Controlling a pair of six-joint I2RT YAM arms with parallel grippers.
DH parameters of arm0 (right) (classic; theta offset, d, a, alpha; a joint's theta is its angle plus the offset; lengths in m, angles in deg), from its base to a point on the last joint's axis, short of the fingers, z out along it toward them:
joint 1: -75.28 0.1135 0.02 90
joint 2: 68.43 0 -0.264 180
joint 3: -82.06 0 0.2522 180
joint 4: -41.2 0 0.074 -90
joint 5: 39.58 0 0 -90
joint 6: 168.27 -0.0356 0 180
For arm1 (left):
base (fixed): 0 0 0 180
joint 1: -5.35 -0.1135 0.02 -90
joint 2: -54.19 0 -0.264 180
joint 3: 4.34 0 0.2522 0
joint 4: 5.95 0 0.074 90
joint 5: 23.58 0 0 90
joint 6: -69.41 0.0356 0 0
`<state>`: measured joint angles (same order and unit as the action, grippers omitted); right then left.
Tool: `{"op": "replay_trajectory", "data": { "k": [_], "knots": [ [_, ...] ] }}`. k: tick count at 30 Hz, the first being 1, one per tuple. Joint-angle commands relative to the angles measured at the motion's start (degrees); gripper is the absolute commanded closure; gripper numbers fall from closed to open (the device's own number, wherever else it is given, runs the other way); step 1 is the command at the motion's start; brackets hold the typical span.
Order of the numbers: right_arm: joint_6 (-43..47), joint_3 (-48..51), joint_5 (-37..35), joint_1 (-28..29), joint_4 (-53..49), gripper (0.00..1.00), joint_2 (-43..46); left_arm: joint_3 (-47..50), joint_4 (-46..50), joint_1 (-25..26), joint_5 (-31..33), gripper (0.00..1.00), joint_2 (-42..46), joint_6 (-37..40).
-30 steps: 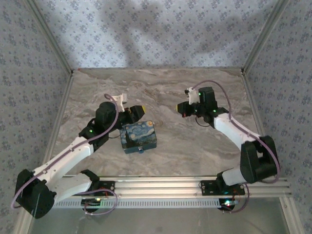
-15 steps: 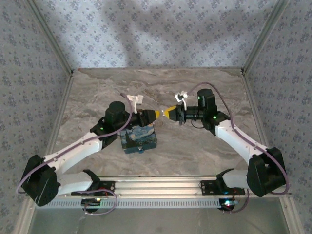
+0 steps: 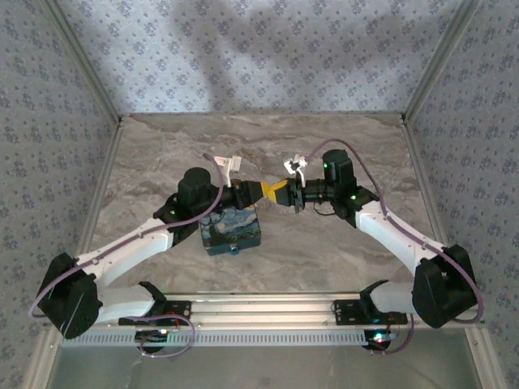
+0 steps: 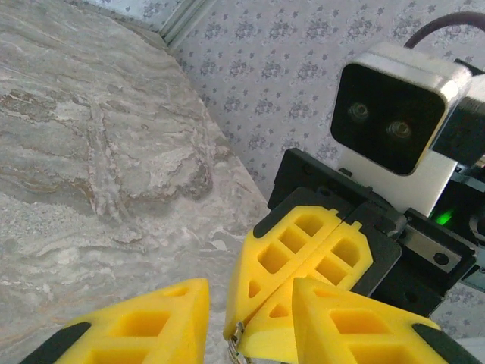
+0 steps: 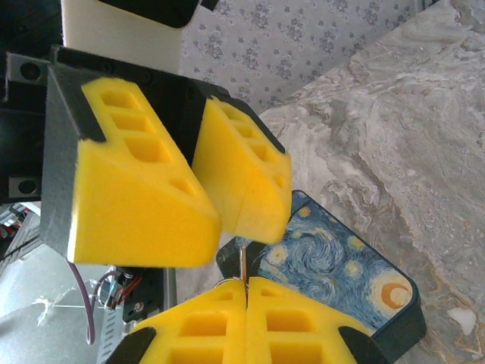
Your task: Unlock the padlock with the key
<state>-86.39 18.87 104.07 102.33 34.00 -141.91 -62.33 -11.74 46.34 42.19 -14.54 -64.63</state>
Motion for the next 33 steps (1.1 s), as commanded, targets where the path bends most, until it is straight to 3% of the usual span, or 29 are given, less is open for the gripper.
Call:
{"op": "replay_trajectory", "data": {
  "k": [1, 4, 14, 16, 23, 33],
  "knots": [
    [-2.1, -1.1, 1.2, 0.5, 3.0, 1.0, 0.7, -2.2, -1.8, 0.5, -0.2, 0.67, -0.3, 0.3],
    [-2.9, -1.1, 1.1, 0.7, 4.0, 1.0, 0.6, -2.2, -1.7, 0.5, -0.1, 0.67, -0.5, 0.4],
    [-5.0, -1.6, 3.8, 0.4, 4.3, 0.97, 0.5, -3.0, -0.6, 0.7, 0.7, 1.0, 0.0, 1.5],
    [-5.3, -1.4, 4.4, -0.5, 3.4, 0.94, 0.9, -3.3, -0.1, 0.7, 0.9, 1.0, 0.3, 2.0],
    [-8.2, 1.3, 3.9, -2.0, 5.7, 0.67, 3.0, -3.6, 0.6, 0.6, 1.1, 1.0, 1.1, 2.7],
    [-8.6, 0.3, 3.6, 0.9, 5.8, 0.64, -0.3, -3.7, 0.6, 0.7, 1.2, 1.0, 1.0, 2.4]
  ]
}}
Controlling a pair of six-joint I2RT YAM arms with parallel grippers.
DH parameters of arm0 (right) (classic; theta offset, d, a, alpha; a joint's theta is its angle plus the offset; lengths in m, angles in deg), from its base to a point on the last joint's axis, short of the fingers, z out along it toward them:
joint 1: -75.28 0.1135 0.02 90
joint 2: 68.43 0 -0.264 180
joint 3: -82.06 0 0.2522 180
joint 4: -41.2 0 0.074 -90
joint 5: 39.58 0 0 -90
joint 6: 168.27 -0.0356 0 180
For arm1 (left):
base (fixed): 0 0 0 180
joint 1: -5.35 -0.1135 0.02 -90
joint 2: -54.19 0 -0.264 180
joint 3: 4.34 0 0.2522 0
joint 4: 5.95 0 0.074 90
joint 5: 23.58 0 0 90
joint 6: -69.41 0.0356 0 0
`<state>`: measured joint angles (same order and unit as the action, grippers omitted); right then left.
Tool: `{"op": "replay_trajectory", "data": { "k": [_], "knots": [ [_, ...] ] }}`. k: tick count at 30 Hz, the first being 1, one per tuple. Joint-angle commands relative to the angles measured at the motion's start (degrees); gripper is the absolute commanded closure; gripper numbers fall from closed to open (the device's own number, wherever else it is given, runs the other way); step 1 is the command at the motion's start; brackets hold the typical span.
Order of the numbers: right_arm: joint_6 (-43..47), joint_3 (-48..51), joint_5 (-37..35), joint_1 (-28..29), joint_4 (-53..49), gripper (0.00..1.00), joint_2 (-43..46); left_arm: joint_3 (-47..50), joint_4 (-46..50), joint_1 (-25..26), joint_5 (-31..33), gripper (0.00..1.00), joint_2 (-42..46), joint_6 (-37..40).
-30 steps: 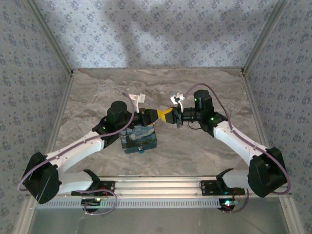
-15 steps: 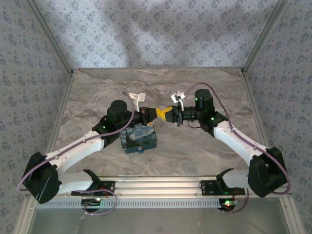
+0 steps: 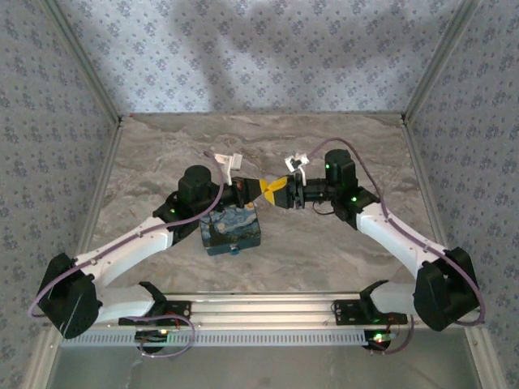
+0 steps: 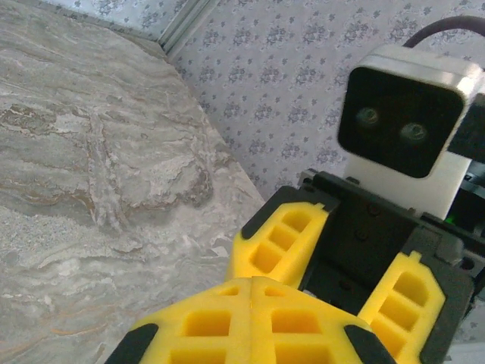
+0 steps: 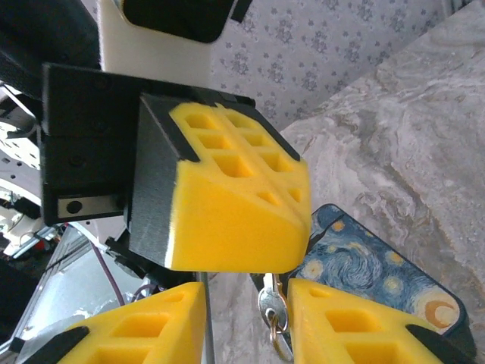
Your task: Unlock the padlock with the key
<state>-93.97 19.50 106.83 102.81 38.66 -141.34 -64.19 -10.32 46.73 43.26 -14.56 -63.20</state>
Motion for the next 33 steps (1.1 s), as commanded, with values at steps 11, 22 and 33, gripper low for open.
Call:
{"op": "replay_trajectory", "data": {
  "k": [11, 22, 33],
  "knots": [
    [-0.5, -0.1, 0.4, 0.6, -0.1, 0.72, -1.7, -1.5, -0.7, 0.3, 1.0, 1.0, 1.6, 0.9],
    [0.4, 0.6, -0.1, -0.4, -2.3, 0.89, -1.0, -0.9, 0.0, 0.3, 2.6, 1.0, 2.7, 1.1],
    [3.1, 1.3, -2.7, -1.0, -6.9, 0.99, 0.5, -0.9, 2.4, 0.3, 4.5, 1.0, 4.4, 2.4]
  ]
}}
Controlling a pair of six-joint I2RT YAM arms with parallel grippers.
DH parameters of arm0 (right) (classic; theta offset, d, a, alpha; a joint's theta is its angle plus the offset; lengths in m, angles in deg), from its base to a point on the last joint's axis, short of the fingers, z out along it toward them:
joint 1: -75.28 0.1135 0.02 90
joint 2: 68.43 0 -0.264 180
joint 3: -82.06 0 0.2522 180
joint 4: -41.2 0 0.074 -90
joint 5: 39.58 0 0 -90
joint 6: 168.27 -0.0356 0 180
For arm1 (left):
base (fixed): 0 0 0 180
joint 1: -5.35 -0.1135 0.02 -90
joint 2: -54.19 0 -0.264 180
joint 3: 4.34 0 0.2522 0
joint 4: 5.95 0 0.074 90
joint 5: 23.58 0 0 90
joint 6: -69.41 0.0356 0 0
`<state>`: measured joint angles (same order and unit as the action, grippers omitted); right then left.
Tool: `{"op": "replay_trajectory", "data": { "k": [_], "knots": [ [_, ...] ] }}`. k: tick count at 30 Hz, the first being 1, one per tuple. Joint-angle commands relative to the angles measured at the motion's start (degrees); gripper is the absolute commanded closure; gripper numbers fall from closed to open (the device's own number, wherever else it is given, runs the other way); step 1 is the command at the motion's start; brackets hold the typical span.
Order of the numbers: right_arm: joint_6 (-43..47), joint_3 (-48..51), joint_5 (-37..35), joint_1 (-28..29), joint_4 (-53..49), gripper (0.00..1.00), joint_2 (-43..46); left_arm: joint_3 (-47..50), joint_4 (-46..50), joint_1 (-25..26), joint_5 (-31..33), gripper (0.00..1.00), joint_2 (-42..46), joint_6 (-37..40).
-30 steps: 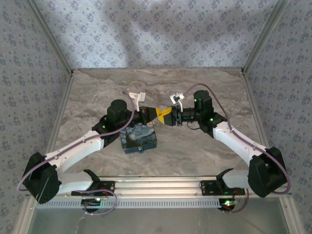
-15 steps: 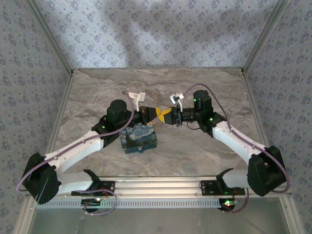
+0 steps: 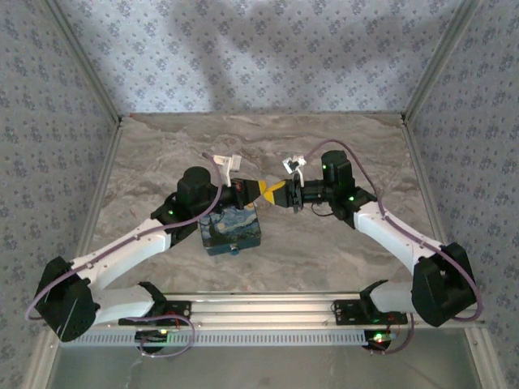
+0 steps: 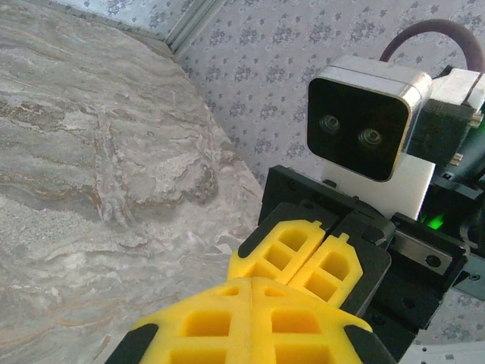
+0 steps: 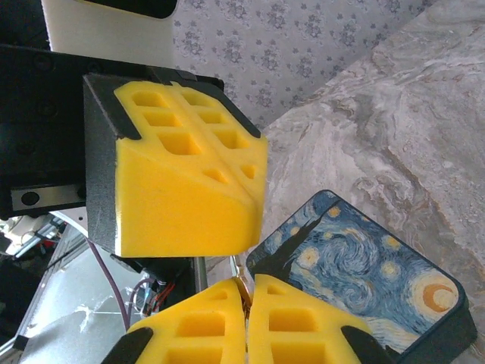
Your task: Unlock the padlock with the key
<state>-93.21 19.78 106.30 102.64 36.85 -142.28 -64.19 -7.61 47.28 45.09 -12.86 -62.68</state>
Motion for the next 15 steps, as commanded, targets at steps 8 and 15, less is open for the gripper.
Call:
{"op": "replay_trajectory", "data": {
  "k": [8, 15],
  "knots": [
    [9.6, -0.8, -12.9, -1.0, -18.7, 1.0, 3.2, -4.3, 17.5, -1.3, 11.7, 0.48, 6.3, 6.8],
    [12.6, -1.3, -19.4, -0.4, -23.4, 1.0, 2.6, -2.6, 41.2, -8.1, 20.7, 0.18, 8.5, 2.4]
  ]
}}
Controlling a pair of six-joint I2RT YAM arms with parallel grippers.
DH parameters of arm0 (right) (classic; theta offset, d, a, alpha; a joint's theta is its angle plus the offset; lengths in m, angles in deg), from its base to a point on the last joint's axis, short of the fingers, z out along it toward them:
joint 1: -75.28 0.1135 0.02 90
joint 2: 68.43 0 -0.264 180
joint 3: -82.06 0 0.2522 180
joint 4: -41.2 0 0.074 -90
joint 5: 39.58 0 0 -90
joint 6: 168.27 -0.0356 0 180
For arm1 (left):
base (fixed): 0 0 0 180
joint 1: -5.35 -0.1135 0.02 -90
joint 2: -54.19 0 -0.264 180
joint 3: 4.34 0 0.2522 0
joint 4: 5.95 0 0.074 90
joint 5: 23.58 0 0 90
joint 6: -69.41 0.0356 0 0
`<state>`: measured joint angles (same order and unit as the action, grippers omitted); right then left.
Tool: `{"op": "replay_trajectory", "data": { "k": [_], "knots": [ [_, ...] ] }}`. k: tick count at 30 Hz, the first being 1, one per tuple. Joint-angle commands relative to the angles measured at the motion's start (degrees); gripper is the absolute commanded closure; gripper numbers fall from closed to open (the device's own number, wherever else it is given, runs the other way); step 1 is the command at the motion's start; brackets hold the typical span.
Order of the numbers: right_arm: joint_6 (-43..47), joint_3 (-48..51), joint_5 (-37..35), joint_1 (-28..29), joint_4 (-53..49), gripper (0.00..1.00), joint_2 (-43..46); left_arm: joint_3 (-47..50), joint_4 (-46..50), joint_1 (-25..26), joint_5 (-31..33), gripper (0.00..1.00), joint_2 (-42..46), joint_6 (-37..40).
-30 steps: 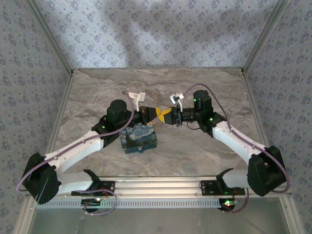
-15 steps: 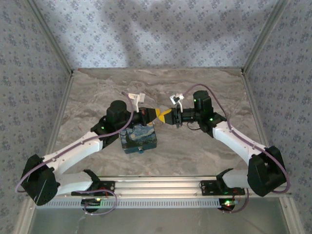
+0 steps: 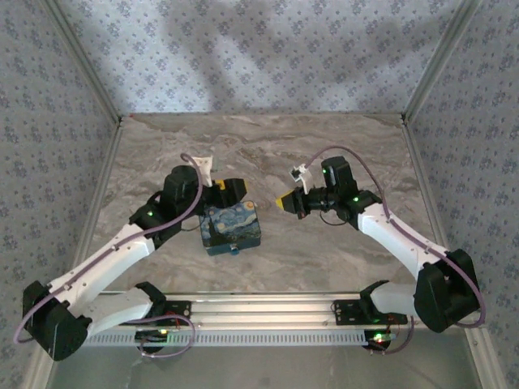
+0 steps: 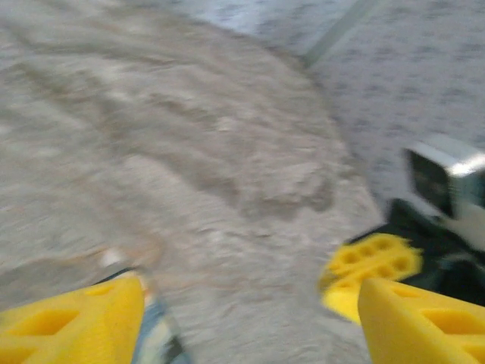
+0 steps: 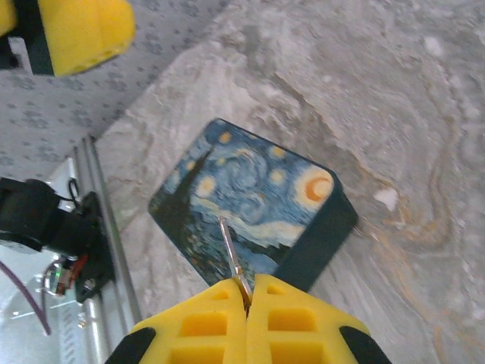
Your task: Unlock the padlock with the key
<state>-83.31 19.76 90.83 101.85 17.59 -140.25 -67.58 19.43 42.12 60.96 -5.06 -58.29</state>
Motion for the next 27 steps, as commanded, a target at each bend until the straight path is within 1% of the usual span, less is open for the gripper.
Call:
{"op": "replay_trajectory", "data": {
  "k": [1, 2, 4, 5, 9, 12, 14, 17, 20, 24, 27],
  "knots": [
    [2.8, -1.3, -4.2, 0.4, -4.3, 1.0, 0.4, 1.8, 16.2, -4.4, 4.6, 0.15, 0.8, -3.0],
    [2.9, -1.3, -4.6, 0.6, -4.3, 1.0, 0.3, 3.0, 17.7, -6.3, 3.7, 0.13, 1.0, -3.8],
    [3.0, -1.3, -4.9, 0.7, -4.3, 1.0, 0.0, 6.0, 18.3, -9.8, 1.4, 0.04, 1.7, -4.7],
    [3.0, -1.3, -5.1, 0.6, -4.2, 1.0, -0.1, 7.8, 17.7, -11.9, 0.1, 0.02, 2.3, -4.9],
    [3.1, -1.6, -5.1, 0.8, -4.3, 1.0, -0.7, 13.9, 11.3, -18.0, -7.1, 0.02, 4.0, -4.4],
    [3.2, -1.9, -4.9, 0.8, -4.6, 1.0, -1.1, 15.7, 8.0, -21.2, -12.8, 0.02, 1.9, -2.2],
    [3.3, -2.0, -4.9, 0.9, -4.8, 1.0, -1.1, 16.0, 5.6, -22.2, -16.5, 0.02, -0.4, -0.7],
    [3.3, -2.1, -4.9, 0.9, -4.8, 1.0, -1.1, 15.9, 1.0, -22.4, -21.6, 0.02, -5.0, 0.5],
    [3.2, -2.3, -4.9, 1.1, -5.2, 1.0, -1.2, 14.5, -0.6, -22.4, -22.6, 0.07, -10.0, 1.9],
    [3.4, -2.6, -5.2, 1.5, -6.5, 1.0, -0.9, 11.6, -2.8, -22.1, -23.1, 0.2, -15.3, 4.2],
    [2.9, -2.3, -5.3, 1.7, -6.6, 1.0, -0.7, 7.8, -3.0, -20.6, -23.6, 0.28, -18.8, 6.4]
  ]
}}
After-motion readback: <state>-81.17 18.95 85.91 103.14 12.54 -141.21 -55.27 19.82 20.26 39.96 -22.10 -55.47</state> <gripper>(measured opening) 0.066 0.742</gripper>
